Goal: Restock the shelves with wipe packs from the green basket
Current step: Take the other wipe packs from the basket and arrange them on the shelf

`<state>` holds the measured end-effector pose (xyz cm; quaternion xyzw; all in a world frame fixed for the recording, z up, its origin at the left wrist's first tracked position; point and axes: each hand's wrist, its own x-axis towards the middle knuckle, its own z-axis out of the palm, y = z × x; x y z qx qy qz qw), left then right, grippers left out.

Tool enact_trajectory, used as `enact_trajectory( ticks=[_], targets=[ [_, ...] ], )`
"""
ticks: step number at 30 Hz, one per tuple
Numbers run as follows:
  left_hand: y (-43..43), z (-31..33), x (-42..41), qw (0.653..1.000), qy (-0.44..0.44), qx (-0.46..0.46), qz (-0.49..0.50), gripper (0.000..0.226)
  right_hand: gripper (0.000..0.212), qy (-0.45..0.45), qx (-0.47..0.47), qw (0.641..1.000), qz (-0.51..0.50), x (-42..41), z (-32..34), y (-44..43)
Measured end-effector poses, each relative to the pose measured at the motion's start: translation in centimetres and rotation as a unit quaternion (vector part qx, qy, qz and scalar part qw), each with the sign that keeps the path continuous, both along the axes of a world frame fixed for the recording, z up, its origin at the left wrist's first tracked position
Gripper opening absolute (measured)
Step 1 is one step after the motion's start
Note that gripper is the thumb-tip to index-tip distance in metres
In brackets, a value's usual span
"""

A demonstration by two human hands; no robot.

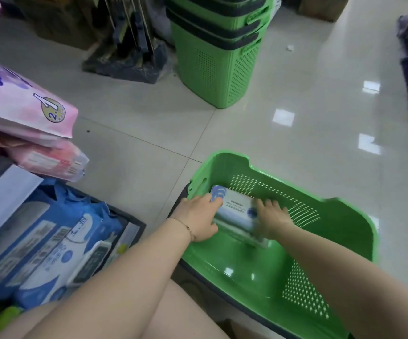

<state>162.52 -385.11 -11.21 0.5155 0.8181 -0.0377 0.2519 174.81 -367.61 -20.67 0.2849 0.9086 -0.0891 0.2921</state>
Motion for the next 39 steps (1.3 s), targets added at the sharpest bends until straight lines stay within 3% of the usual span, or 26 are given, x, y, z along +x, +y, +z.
enact_trajectory(
  ticks=[4,9,20,26,33,39],
  targets=[
    [0.3,-0.1,-0.3,1.0,-0.013,0.004,0.018,0.043,0.088,-0.012,0.018,1.0,0.016,-0.3,-0.5,-0.2],
    [0.7,-0.1,0.0,0.999,-0.027,0.019,0.022,0.04,0.058,-0.007,0.022,1.0,0.017,-0.8,-0.2,-0.7],
    [0.4,1.7,1.1,0.998,-0.028,0.035,0.031,0.048,0.077,0.066,-0.027,0.997,0.008,-4.0,9.5,1.0],
    [-0.3,6.1,0.4,0.993,-0.033,0.078,0.085,0.051,0.028,0.057,-0.045,0.997,0.041,-5.0,17.8,0.4],
    [-4.6,11.5,-1.2,0.981,0.025,0.133,0.141,0.068,0.037,0.133,-0.056,0.989,0.019,-5.0,27.3,-1.6],
    [-7.6,15.7,0.2,0.961,0.053,0.215,0.163,0.111,0.035,0.179,-0.059,0.981,0.05,-5.3,34.1,-6.1]
  ],
)
